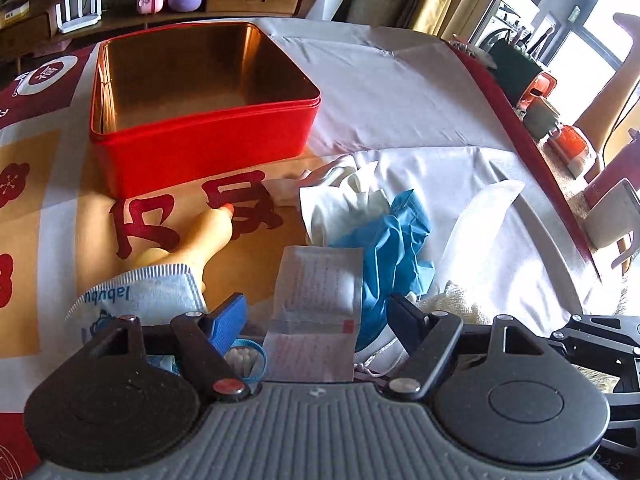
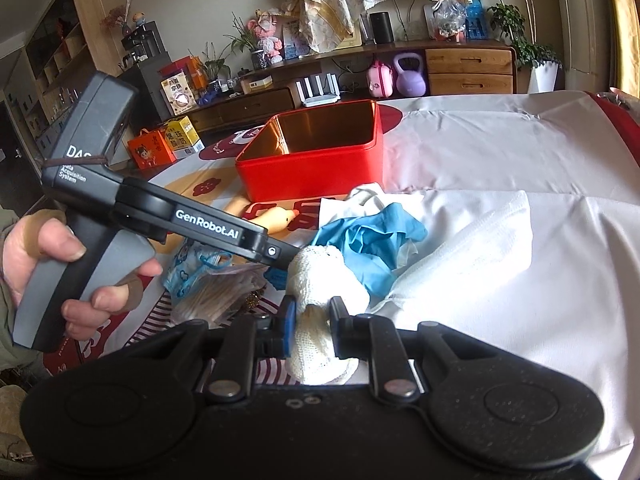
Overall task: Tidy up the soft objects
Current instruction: 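Carry the paper packet and knitted cloth with both tools over the red tin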
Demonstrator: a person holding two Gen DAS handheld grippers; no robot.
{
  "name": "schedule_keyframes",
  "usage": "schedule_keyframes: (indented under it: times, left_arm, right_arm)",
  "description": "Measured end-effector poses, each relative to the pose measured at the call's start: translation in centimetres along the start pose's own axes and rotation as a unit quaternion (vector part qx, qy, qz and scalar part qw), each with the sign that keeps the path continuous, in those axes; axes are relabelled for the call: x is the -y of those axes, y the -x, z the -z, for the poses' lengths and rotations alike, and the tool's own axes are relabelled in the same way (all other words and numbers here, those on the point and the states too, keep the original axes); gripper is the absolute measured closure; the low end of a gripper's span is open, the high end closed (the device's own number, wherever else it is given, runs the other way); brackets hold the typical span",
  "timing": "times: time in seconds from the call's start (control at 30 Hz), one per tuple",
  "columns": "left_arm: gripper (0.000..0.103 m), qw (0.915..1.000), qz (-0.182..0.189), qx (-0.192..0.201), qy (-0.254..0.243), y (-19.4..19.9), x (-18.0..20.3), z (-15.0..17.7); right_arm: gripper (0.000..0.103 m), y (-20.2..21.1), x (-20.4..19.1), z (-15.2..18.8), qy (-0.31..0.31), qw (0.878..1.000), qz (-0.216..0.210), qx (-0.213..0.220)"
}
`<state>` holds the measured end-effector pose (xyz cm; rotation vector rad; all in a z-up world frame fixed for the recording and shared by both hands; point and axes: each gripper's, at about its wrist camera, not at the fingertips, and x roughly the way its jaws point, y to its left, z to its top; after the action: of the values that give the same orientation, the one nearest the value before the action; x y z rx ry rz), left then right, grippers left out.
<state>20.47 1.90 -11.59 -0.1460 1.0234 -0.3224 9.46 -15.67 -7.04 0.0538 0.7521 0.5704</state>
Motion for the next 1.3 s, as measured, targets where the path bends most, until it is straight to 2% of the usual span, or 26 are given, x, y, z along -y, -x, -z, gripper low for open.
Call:
schedule_keyframes:
  times: [0.23, 0.33, 0.47, 1.03, 1.3]
  left_arm:
    - [0.028, 0.9999, 0.005, -0.006, 0.008, -0.5, -0.3, 0.3]
    - [0.043, 0.9998, 0.008, -0.001, 0.019, -0.3, -0.7, 0.4]
    - [0.055, 0.9999, -0.004, 0.002, 0.009, -0.2, -0.5, 0.7]
    - [0.057, 0.997, -0.005, 0.066, 0.04, 4.4, 0.0, 2.5]
    - [0.057, 0.9939, -0.013, 0.104, 0.036, 7.5, 1.4, 1.6]
  right_arm:
    - [0.086, 0.1, 0.0, -0.1, -0.002, 1.0, 0.001, 0.0]
    - [0.086, 0.1, 0.0, -0.1, -0.003, 1.0, 0.002, 0.0]
    - [0.086, 0.2, 0.0, -0.1, -0.002, 1.0, 0.003, 0.001]
    - [0.086, 1.1, -0.9, -0.8, 0.004, 1.0, 0.003, 0.013]
    - [0.086, 2.3, -1.6, -3.6, 0.016, 0.999, -0.007, 0.029]
